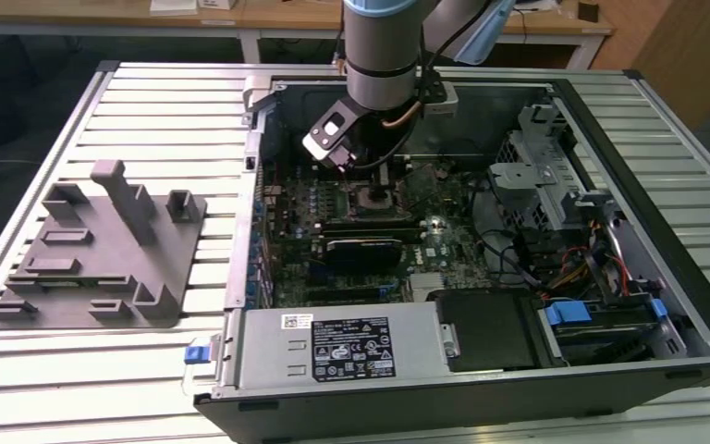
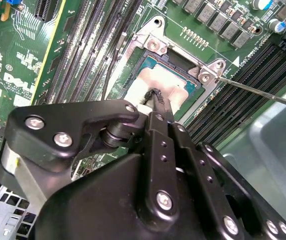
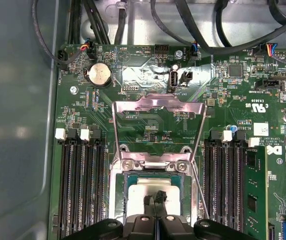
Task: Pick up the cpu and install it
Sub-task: 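Place the cpu into insertion slot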
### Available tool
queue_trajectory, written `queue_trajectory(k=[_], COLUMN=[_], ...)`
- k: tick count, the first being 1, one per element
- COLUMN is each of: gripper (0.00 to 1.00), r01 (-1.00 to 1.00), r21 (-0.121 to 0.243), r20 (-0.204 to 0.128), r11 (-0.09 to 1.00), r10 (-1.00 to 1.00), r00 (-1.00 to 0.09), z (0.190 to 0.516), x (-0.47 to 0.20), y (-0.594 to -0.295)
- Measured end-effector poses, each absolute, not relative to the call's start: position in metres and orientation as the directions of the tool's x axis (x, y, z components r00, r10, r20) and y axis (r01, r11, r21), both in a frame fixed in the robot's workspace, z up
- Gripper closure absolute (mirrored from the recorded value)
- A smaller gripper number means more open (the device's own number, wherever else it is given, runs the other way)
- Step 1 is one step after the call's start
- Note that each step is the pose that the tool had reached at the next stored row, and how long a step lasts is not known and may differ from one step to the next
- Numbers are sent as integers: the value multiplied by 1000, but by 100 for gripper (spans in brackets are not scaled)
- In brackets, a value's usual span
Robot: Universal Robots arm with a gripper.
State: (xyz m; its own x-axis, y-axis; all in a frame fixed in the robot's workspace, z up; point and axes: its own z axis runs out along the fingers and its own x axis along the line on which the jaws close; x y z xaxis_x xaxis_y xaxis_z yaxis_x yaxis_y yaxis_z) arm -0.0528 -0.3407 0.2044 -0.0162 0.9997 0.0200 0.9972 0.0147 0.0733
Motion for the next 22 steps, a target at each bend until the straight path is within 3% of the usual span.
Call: queue_trajectory(k=[22], gripper=[89], r01=[997], r21=[73], r20=[19], r11=[2], r10=[1000], r00=[-4], z=[200], x=[-52], y=[-341])
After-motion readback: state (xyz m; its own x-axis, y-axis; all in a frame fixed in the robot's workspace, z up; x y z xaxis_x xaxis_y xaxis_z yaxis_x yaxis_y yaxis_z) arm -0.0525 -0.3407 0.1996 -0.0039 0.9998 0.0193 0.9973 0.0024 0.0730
